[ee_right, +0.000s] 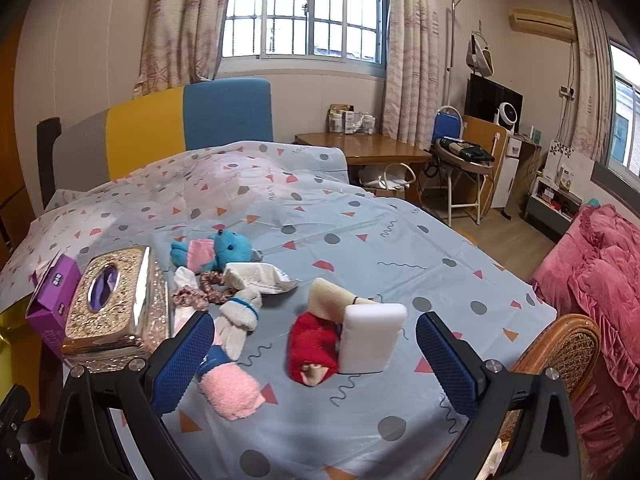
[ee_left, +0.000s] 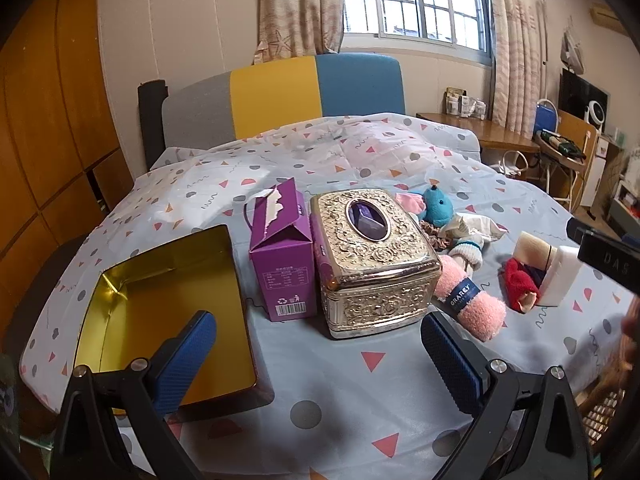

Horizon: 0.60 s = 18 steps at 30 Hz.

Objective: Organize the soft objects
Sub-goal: 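Move both tools toward the soft items beside the silver tissue box, then lower the left gripper onto the pink rolled dishcloth and close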

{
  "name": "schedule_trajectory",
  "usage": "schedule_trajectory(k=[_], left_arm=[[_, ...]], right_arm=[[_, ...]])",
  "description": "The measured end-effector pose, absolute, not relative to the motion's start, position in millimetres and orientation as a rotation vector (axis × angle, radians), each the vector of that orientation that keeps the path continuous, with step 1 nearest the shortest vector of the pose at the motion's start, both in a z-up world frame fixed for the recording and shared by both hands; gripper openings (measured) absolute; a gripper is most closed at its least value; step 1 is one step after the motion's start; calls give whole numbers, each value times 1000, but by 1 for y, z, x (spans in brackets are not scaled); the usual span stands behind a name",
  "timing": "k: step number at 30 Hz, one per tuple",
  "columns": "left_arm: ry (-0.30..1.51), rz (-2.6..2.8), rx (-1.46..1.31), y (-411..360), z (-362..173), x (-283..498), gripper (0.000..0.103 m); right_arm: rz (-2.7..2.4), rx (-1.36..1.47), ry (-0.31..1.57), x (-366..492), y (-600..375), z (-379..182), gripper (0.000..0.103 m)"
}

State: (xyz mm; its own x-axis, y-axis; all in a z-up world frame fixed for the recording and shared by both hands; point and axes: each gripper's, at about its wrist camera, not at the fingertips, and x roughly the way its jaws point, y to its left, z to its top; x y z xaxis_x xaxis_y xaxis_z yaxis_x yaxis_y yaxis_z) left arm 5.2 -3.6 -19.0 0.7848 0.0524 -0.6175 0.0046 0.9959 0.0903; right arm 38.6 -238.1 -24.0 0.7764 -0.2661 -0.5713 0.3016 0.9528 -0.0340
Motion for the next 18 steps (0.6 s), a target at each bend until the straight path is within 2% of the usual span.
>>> schedule_trajectory(k=[9, 18], left_arm=[[708, -87, 89, -19, -26, 11, 103], [893, -318, 10, -47, -52, 34, 102]], right_arm=[[-334, 116, 647, 43, -271, -32, 103], [-339, 207, 728, 42, -311, -46, 103]])
